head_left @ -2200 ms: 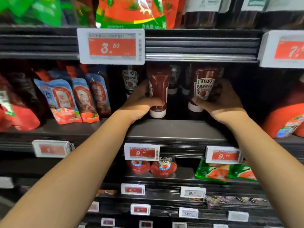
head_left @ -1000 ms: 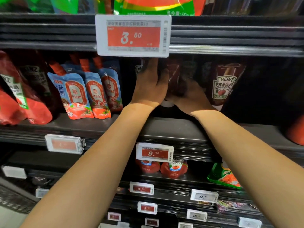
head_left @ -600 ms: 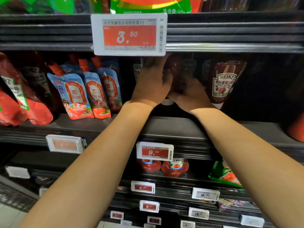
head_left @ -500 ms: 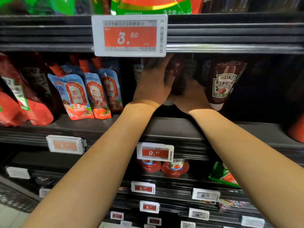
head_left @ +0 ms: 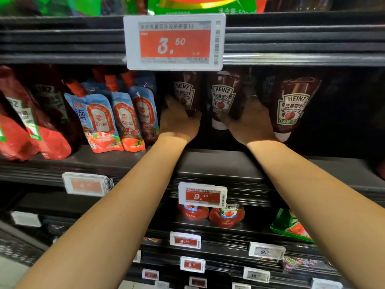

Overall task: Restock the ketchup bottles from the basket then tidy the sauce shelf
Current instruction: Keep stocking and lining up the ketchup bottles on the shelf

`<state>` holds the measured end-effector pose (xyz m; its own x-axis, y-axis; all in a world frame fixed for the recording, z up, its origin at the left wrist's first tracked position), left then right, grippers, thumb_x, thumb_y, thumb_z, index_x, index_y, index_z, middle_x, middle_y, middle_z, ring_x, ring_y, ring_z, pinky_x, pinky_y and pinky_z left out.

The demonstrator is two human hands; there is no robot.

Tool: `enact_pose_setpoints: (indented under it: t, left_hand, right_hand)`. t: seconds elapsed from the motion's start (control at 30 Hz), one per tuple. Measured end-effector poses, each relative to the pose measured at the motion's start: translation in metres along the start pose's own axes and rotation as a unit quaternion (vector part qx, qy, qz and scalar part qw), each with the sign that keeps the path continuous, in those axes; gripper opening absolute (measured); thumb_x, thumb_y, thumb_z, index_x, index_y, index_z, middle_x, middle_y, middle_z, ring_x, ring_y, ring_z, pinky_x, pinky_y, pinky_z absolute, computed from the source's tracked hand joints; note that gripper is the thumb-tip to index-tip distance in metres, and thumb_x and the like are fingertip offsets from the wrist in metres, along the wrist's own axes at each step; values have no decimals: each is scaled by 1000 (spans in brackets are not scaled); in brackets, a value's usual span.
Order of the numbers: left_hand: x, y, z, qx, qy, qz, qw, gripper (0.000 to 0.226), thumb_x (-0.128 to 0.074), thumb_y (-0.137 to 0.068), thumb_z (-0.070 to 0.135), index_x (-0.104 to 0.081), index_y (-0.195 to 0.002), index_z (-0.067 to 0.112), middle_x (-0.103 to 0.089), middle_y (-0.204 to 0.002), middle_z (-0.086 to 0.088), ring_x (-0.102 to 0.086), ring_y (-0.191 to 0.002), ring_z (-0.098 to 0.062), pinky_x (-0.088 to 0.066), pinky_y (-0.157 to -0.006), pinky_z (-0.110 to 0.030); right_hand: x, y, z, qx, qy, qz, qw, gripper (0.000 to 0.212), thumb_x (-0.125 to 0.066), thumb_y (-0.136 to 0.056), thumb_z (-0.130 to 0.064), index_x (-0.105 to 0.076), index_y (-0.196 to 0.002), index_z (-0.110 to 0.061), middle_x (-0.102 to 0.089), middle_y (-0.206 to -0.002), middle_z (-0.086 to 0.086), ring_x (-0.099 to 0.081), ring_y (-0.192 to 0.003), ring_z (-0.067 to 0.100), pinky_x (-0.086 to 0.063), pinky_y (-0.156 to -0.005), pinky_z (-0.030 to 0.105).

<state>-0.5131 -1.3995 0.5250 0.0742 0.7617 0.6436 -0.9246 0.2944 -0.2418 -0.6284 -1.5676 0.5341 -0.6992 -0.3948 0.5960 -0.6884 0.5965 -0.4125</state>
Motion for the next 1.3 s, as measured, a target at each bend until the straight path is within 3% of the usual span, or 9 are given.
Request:
enact_pose_setpoints:
  t: [0.27, 0.5, 0.7, 0.83, 0.93, 1.07, 1.17, 1.23, 1.3]
  left_hand:
    - [-4, -17, -8, -19, 56, 36, 998, 62, -71, -90, 29, -43, -141, 9, -58, -140, -11, -54, -129, -32, -44, -99, -33]
    - [-7, -17, -6, -26, 40, 45, 998, 65, -74, -88, 31, -42, -138, 5, -59, -136, -15, -55, -126, -36, -45, -98, -36]
    - [0, 3, -3, 3, 15, 35, 999, 63, -72, -88, 33, -42, -138, 10, -57, -137, -15, -52, -127, -37, -42, -100, -36]
    - [13, 33, 27, -85, 9, 68, 994, 49, -75, -83, 26, -54, -125, 11, -60, -126, -11, -53, -122, -30, -39, -99, -28]
    - [3, 51, 77, -156, 79, 7, 985, 41, -80, -80, 23, -57, -114, 20, -62, -108, 3, -61, -99, -17, -50, -85, -22]
    - [-26, 55, 139, -200, 117, -76, 970, 48, -76, -83, 33, -56, -122, 15, -64, -122, -6, -64, -111, -26, -52, -97, -42]
    - [-52, 58, 159, -217, 71, -86, 970, 45, -72, -85, 43, -52, -119, 21, -64, -128, -7, -62, -117, -27, -49, -100, -38]
    - [-70, 64, 164, -221, 87, -96, 967, 62, -74, -85, 41, -44, -135, 21, -60, -137, -3, -59, -123, -26, -44, -106, -34]
    - [-85, 66, 161, -212, 104, -105, 966, 79, -75, -85, 39, -31, -149, 25, -56, -143, -1, -56, -129, -26, -37, -106, -30]
  right_hand:
    - [-9, -5, 1, -2, 7, -5, 1000, 79, -85, -80, -32, -43, -144, -12, -59, -140, 8, -53, -132, 26, -33, -96, 21]
    - [-20, -7, -5, 2, 17, -17, 1000, 75, -81, -84, -27, -41, -146, -12, -58, -141, 10, -52, -133, 28, -35, -100, 23]
    - [4, 15, -12, 3, 56, -46, 997, 73, -75, -85, -30, -41, -148, -21, -59, -140, 6, -55, -130, 27, -44, -110, 35]
    - [53, 53, -4, 24, 29, -20, 999, 42, -74, -83, -32, -59, -122, -37, -66, -115, -9, -65, -102, 9, -56, -90, 28]
    - [95, 75, 12, 6, 15, 34, 999, 27, -74, -80, -31, -61, -101, -42, -66, -96, -15, -62, -84, -1, -48, -71, 10]
    - [131, 61, 38, -49, -51, 116, 991, 28, -79, -66, -30, -55, -80, -32, -68, -94, -7, -66, -93, 14, -50, -83, 19]
    - [123, 43, 56, -76, -101, 86, 988, 47, -87, -72, -14, -46, -89, -31, -60, -87, -17, -66, -90, 12, -45, -71, 5]
    - [114, 38, 67, -89, -91, 60, 990, 53, -91, -68, -19, -49, -97, -31, -60, -91, -19, -61, -84, 2, -39, -63, -3]
    - [104, 37, 74, -100, -64, 36, 992, 67, -91, -66, -26, -52, -120, -30, -64, -103, -14, -60, -91, 4, -34, -63, -4]
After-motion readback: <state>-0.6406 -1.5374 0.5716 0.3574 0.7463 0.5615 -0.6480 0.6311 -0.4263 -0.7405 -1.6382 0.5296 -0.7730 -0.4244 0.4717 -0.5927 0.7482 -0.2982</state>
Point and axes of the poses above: each hand's wrist, its own y-axis away from the middle knuckle, its own x-axis out of the back of the hand, z = x × y, the point moved 9 cm from there along -y, towards the middle knuckle
